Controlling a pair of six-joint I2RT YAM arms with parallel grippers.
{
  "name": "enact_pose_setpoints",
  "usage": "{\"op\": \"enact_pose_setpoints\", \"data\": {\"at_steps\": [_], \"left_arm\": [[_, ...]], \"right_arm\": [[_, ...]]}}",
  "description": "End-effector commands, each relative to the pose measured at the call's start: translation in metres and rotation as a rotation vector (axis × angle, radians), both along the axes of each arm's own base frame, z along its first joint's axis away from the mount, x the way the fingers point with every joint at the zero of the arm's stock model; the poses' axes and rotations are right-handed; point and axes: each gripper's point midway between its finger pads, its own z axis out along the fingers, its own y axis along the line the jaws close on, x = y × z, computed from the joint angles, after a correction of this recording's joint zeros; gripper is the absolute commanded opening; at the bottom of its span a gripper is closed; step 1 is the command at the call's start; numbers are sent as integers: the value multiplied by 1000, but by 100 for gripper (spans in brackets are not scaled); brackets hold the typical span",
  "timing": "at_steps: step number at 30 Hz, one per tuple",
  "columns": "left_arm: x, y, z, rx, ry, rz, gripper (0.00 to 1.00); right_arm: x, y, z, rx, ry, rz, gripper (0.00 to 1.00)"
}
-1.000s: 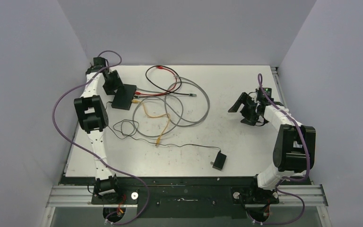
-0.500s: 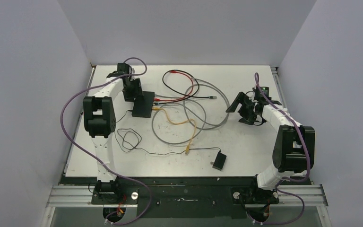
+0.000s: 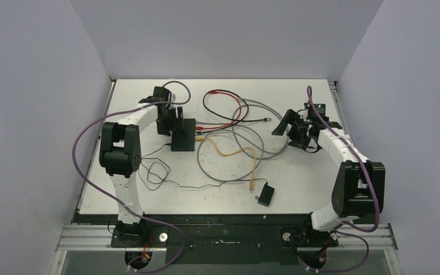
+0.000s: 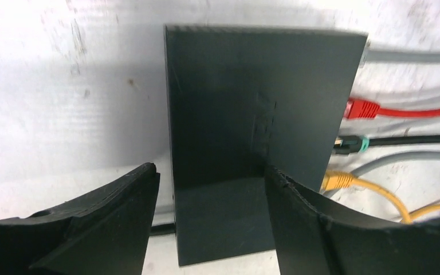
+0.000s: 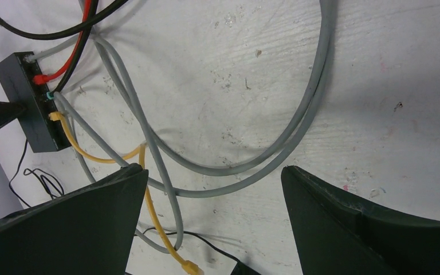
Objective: Pull the plug from the switch port
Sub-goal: Move the switch port to the center of the board.
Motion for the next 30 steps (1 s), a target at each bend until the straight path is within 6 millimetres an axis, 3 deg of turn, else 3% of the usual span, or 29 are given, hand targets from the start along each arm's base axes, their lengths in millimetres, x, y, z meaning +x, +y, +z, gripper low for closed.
{"op": "enact_pose_setpoints", "data": {"at_steps": [1, 4, 8, 11, 18, 21, 25, 30], "left_arm": [[-7, 8, 46, 56, -74, 21, 73], [0, 12, 89, 59, -188, 53, 86], [3, 25, 144, 89, -318, 124, 96], [1, 35, 182, 96, -403, 188, 96], [-3, 61, 246, 74, -562, 328, 96], [-6, 77, 263, 56, -603, 403, 96], [-10, 105, 267, -48, -622, 557, 96], [-18, 139, 246, -221, -595, 634, 96]], "right_arm": [[4, 9, 31, -23, -93, 45, 90], [5, 12, 42, -32, -127, 67, 90], [7, 13, 59, -46, -178, 75, 90], [7, 12, 70, -58, -202, 78, 90], [9, 6, 92, -101, -274, 75, 90], [11, 3, 100, -126, -298, 74, 90], [11, -8, 108, -183, -304, 45, 90], [12, -20, 117, -225, -355, -19, 90]]}}
